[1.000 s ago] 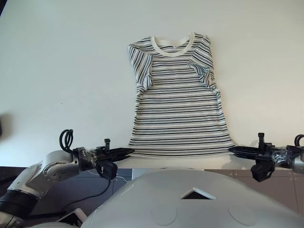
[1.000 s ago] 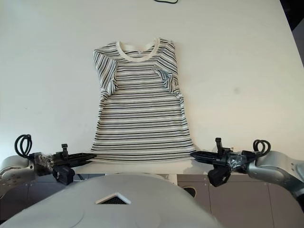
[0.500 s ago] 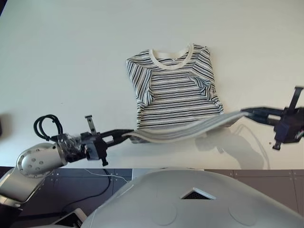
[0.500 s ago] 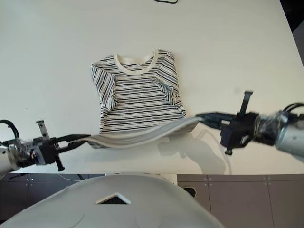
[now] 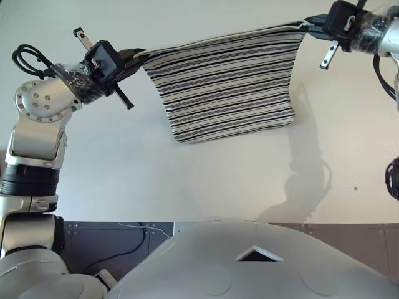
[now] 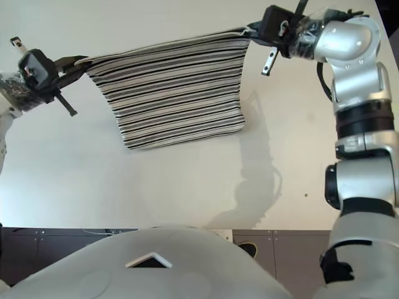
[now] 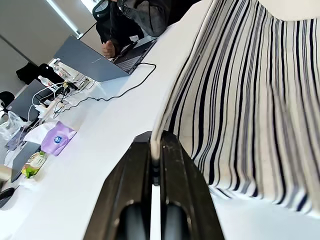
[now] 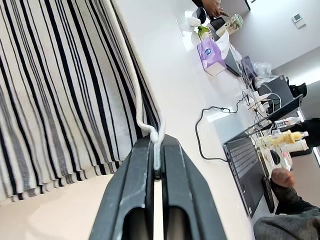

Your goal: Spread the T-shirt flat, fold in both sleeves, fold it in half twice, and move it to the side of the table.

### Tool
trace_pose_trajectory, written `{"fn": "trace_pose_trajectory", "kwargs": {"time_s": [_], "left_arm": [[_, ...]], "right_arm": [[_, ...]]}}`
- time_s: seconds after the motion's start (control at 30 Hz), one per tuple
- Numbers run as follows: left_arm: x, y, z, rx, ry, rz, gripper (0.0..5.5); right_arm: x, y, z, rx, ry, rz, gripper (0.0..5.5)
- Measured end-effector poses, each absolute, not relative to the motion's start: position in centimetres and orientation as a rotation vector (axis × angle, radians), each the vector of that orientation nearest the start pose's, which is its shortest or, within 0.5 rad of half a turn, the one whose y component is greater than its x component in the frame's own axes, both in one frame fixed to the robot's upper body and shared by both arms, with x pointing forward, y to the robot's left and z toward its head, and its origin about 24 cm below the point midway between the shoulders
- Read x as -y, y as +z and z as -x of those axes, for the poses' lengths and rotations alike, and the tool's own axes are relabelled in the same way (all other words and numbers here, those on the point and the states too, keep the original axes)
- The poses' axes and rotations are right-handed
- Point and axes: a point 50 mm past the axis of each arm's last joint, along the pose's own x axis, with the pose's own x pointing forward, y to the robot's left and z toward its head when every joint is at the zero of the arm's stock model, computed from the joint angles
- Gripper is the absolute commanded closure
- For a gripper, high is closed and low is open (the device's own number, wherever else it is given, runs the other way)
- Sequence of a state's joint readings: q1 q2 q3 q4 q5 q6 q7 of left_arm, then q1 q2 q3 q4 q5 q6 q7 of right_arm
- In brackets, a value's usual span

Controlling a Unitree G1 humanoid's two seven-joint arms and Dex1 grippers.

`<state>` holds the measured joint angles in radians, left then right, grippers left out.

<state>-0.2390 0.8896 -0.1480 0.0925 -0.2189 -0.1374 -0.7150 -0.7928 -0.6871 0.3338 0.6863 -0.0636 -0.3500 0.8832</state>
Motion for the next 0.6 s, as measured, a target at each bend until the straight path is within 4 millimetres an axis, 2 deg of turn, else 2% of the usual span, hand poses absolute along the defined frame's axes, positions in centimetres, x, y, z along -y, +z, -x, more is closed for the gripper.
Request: {"fn": "trace_pose_trajectory", "kwargs": {"time_s": [0.07,0.17,0.33,0.43,0.6], "left_arm": [[-23.6,11.8,-29.2,-0.065,-0.824,-0.79,5.4],[-22.1,10.3,-31.2,-0.103,-0.891,-0.798,5.4],[-21.5,7.2,-32.7,-0.2,-0.912,-0.797,5.4],[-22.1,6.4,-33.2,-0.24,-0.875,-0.78,5.4],[-22.7,7.0,-33.7,-0.235,-0.844,-0.752,5.4]], "right_arm": [[20.0,13.8,-36.8,-0.082,0.919,0.982,5.37],[20.0,11.7,-37.4,-0.165,0.886,0.98,5.37],[19.2,9.5,-37.7,-0.241,0.85,0.986,5.37],[18.7,9.4,-38.2,-0.243,0.82,1.003,5.37],[18.1,9.8,-38.6,-0.225,0.798,1.01,5.37]]}}
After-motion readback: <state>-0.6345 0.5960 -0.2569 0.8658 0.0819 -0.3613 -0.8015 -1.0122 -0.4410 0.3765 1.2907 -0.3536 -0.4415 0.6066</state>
